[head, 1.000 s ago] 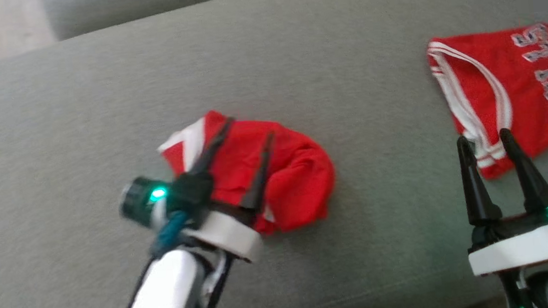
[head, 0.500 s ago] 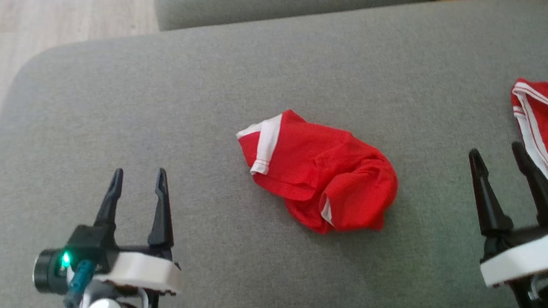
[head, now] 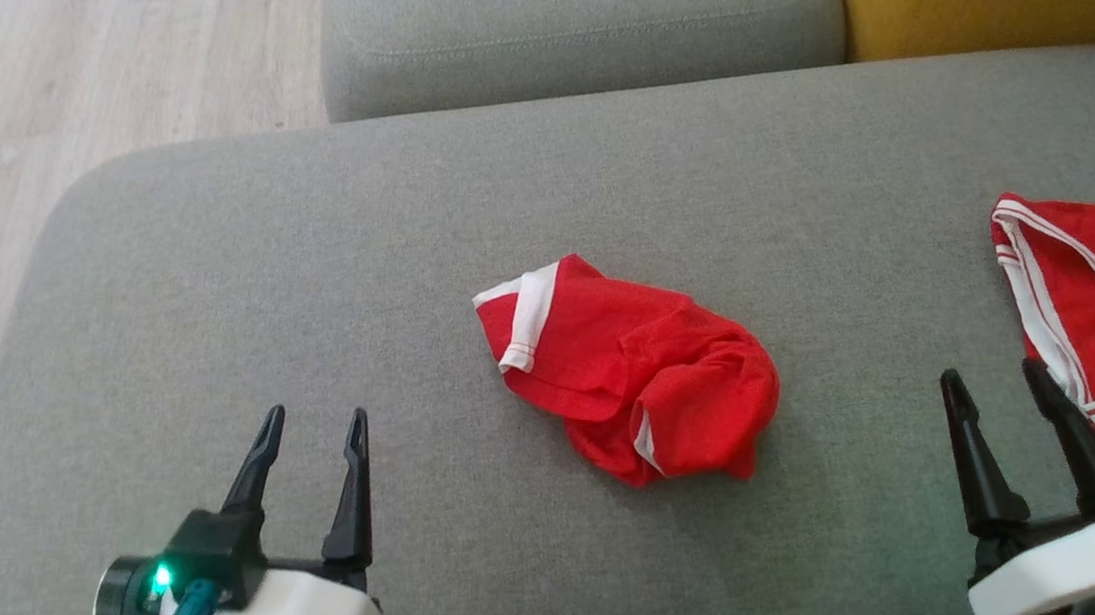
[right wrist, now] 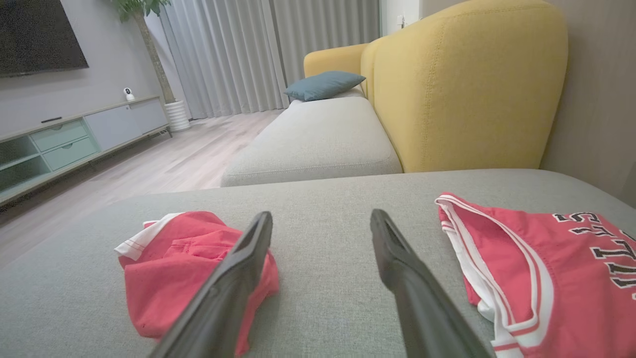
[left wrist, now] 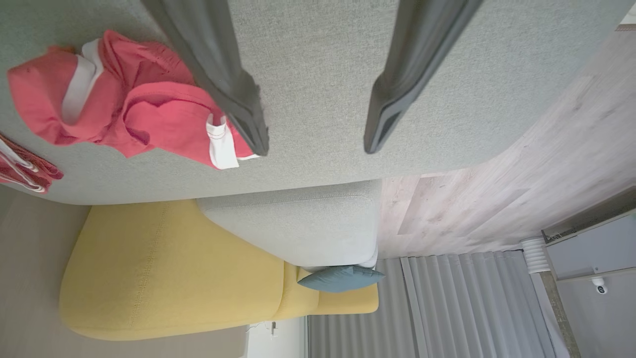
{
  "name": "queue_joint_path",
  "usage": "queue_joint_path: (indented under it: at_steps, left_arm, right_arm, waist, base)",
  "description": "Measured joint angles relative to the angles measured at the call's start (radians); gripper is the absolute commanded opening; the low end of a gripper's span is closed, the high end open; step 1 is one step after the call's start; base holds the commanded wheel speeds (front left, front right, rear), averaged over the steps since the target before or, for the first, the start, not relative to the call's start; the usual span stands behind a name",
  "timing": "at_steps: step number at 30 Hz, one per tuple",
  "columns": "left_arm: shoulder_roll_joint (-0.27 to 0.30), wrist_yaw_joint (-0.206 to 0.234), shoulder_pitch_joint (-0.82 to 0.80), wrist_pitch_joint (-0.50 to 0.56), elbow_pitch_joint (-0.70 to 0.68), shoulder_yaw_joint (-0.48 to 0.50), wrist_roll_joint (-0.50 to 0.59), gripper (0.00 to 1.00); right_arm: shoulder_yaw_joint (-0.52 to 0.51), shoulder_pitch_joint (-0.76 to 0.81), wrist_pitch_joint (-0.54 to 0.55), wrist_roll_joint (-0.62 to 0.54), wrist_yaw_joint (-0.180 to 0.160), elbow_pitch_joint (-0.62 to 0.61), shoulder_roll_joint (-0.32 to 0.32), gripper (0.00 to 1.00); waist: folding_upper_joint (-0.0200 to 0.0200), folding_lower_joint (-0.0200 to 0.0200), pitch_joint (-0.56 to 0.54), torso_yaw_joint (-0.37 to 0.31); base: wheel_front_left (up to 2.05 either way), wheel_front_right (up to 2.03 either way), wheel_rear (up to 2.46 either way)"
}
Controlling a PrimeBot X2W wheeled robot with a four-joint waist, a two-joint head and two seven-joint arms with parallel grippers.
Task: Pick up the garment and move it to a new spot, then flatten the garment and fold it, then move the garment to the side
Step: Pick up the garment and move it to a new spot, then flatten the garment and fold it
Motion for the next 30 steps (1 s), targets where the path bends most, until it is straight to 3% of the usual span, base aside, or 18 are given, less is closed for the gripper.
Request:
queue_joint_path:
  at_steps: [23, 27, 30]
  left_arm:
    - [0.014, 0.031, 0.009, 0.001, -0.020, -0.001, -0.001, 1.00]
    - [0.016, 0.035, 0.009, 0.000, -0.022, -0.001, 0.002, 1.00]
    - [0.016, 0.041, 0.008, 0.000, -0.027, -0.001, 0.002, 1.00]
  right_arm:
    - [0.009, 0.000, 0.020, 0.000, 0.000, -0.002, 0.000, 1.00]
    - [0.058, -0.001, 0.048, -0.002, 0.000, -0.002, 0.000, 1.00]
    - [0.152, -0.013, 0.108, -0.019, 0.000, 0.016, -0.008, 1.00]
  waist:
    - [0.0000, 0.0000, -0.009, 0.000]
    - [0.0000, 0.0000, -0.002, 0.001]
    - [0.0000, 0.0000, 0.010, -0.002]
  base:
    - [0.00, 0.00, 0.00]
    - [0.00, 0.00, 0.00]
    - [0.00, 0.00, 0.00]
